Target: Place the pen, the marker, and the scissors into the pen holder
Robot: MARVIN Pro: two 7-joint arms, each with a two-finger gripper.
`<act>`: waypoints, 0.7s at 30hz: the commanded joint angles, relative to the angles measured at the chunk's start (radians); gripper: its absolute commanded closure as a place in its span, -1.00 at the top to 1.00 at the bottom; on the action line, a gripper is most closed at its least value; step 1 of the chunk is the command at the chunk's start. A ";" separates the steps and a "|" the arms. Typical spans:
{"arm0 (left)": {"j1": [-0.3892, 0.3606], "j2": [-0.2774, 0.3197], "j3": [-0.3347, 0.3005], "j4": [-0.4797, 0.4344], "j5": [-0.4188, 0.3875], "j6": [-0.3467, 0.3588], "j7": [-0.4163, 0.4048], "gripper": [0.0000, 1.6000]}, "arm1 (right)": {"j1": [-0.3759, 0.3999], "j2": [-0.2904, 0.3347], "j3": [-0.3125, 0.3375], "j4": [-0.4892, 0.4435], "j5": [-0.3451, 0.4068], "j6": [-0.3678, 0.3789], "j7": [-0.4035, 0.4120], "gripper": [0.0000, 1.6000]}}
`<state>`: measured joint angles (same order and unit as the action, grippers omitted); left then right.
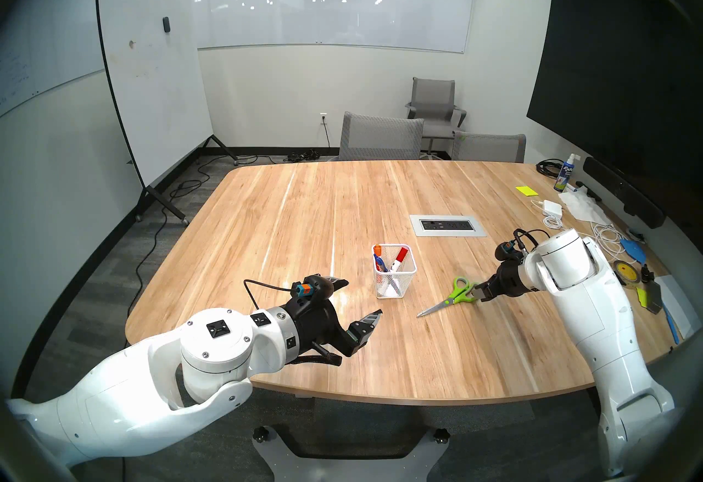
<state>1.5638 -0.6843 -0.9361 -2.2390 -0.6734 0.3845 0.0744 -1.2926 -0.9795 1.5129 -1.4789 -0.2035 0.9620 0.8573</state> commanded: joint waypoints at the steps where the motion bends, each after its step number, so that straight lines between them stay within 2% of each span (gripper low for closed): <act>1: -0.002 -0.003 -0.005 -0.015 -0.002 -0.008 -0.001 1.00 | 0.020 -0.006 0.006 -0.011 -0.005 -0.002 -0.013 1.00; 21: -0.002 -0.003 -0.005 -0.015 -0.002 -0.008 -0.001 1.00 | 0.021 -0.011 0.006 -0.008 -0.009 -0.002 -0.024 1.00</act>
<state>1.5638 -0.6843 -0.9361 -2.2389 -0.6734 0.3845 0.0744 -1.2895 -0.9942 1.5150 -1.4759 -0.2125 0.9620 0.8310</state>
